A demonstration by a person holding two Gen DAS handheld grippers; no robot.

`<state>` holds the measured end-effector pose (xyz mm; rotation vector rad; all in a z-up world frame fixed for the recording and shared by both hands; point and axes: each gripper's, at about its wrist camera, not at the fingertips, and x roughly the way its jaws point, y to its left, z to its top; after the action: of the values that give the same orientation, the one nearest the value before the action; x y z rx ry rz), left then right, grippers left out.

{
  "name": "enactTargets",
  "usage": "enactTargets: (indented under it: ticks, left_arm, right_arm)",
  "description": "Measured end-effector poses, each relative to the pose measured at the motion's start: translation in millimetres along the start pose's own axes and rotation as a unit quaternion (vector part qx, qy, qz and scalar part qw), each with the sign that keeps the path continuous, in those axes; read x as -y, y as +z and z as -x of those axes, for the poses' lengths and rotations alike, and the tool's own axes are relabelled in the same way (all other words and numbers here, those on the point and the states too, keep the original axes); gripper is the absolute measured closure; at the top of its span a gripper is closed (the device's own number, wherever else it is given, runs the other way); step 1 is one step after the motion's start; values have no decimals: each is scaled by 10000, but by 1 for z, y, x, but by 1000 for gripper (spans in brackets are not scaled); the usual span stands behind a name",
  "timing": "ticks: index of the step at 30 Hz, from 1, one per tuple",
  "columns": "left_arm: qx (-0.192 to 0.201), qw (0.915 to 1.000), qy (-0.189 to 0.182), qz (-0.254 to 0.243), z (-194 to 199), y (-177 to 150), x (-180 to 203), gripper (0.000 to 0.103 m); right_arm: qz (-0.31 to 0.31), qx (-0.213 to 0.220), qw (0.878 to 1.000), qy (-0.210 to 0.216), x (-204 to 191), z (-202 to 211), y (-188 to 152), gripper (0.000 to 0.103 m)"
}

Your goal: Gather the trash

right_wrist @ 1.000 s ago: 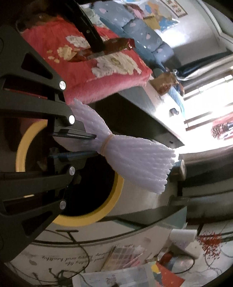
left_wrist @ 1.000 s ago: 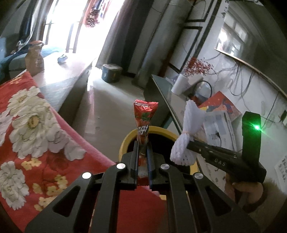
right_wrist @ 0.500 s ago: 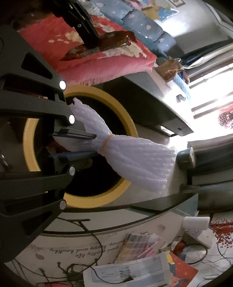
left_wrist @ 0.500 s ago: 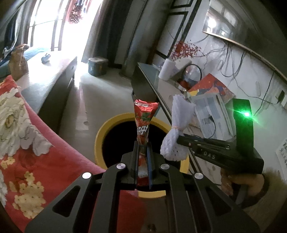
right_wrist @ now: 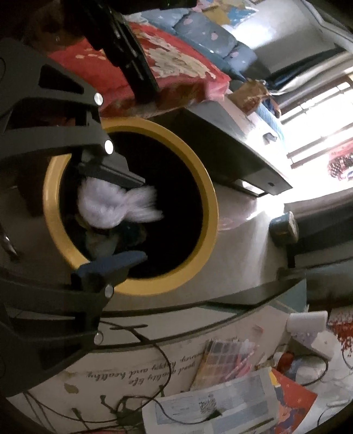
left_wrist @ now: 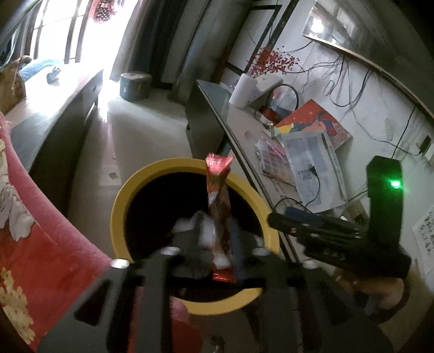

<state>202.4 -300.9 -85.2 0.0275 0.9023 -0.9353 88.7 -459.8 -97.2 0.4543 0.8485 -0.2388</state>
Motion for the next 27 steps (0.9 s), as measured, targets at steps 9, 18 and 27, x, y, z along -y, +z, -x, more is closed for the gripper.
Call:
enactTargets:
  ticks: [9, 18, 27]
  left_arm:
    - [155, 9996, 231, 39, 11, -3, 5, 19]
    - [581, 9958, 689, 163, 59, -11, 1, 7]
    - [1074, 9842, 1368, 340, 123, -33, -7, 7]
  right_arm:
    - [-325, 511, 9981, -54, 18, 31, -1, 26]
    - [-198, 1033, 9944, -38, 1, 64, -3, 11]
    - [331, 1484, 9884, 45, -40, 93, -21, 11]
